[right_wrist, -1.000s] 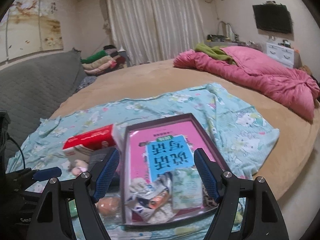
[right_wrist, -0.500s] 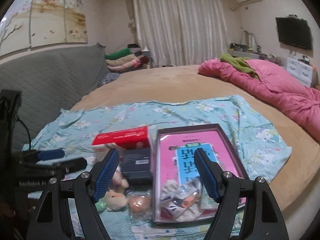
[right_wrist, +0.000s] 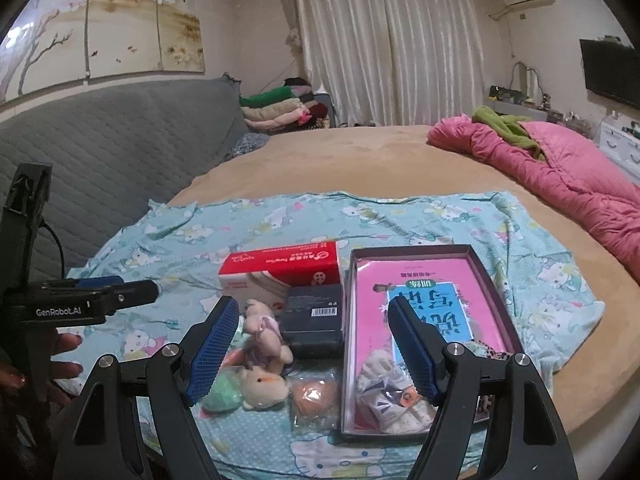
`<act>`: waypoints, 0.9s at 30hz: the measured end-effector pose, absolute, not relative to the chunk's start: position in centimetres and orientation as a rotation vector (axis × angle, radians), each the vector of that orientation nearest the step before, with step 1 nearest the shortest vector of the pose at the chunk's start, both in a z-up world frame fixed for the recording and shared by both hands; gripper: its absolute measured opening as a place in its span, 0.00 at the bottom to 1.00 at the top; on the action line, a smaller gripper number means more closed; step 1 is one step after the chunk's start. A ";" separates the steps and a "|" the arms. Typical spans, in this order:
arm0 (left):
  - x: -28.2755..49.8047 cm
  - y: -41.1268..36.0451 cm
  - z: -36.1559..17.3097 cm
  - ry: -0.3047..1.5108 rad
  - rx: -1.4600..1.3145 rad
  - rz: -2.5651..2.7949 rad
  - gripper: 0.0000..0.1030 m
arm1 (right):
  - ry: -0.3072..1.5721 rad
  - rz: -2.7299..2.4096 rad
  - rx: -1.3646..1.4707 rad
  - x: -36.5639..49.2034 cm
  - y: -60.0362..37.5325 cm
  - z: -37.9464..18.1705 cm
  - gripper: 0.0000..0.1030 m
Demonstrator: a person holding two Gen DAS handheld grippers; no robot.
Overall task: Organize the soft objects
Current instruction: 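Withdraw both open tools back toward the items on the sheet, then grasp the bagged peach ball with the right tool while the left grasps pink item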
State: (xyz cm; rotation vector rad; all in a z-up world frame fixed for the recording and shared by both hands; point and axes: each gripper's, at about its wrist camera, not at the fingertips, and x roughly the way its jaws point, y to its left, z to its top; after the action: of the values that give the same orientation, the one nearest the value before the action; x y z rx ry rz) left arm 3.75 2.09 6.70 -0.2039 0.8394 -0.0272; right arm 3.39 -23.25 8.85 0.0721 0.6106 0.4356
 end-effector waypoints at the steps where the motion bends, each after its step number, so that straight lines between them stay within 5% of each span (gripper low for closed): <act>1: 3.6 2.3 6.4 0.845 -0.206 -0.026 0.82 | 0.614 0.439 0.068 3.4 -23.1 8.7 0.76; 27: 2.6 2.0 -2.4 1.041 -0.196 -0.121 0.82 | 0.880 0.504 -0.207 4.3 -18.2 0.4 0.76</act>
State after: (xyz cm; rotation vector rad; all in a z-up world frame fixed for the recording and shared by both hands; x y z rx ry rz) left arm 2.57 2.05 -2.37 -0.1962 1.0413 -0.1210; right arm 4.29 -18.24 0.40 -0.2069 0.8801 0.5044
